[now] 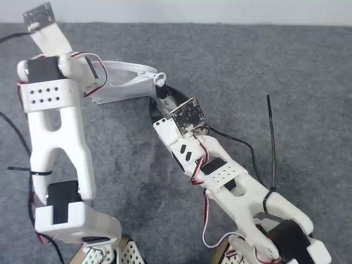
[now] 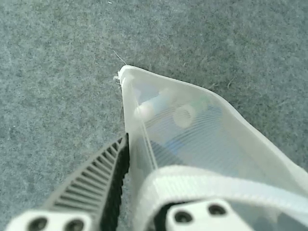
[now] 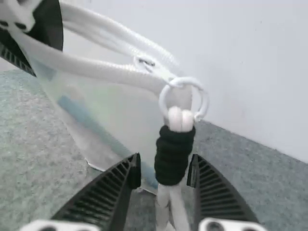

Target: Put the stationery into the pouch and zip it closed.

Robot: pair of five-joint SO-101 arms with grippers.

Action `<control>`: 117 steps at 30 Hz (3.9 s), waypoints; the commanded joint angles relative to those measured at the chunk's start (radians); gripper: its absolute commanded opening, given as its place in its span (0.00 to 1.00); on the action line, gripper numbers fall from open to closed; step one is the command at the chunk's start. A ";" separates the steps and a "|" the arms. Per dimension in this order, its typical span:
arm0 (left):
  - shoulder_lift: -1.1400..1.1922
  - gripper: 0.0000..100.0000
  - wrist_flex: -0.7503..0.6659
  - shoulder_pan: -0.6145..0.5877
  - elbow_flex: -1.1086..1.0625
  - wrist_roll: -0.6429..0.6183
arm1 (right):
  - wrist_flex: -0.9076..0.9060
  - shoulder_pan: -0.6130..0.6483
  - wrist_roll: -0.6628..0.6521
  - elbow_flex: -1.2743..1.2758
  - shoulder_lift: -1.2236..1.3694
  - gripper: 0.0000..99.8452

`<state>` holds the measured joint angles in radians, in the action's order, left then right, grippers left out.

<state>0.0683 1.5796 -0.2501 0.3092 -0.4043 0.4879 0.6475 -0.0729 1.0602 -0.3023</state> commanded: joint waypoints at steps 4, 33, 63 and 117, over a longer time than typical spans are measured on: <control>-0.020 0.02 -0.026 0.012 -0.002 0.008 | 0.077 -0.010 0.008 -0.038 -0.051 0.16; -0.020 0.02 -0.026 0.011 -0.002 0.008 | 0.128 -0.027 0.011 -0.049 -0.048 0.15; -0.020 0.02 -0.026 0.009 -0.002 0.008 | 0.127 -0.077 0.003 -0.005 -0.110 0.01; -0.172 0.24 0.121 0.434 0.013 0.232 | -1.035 0.148 -0.267 0.276 -1.059 0.01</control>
<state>0.0161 1.6932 0.1596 0.2892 -0.1880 -0.5416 0.7871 -0.3276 1.3395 -1.3334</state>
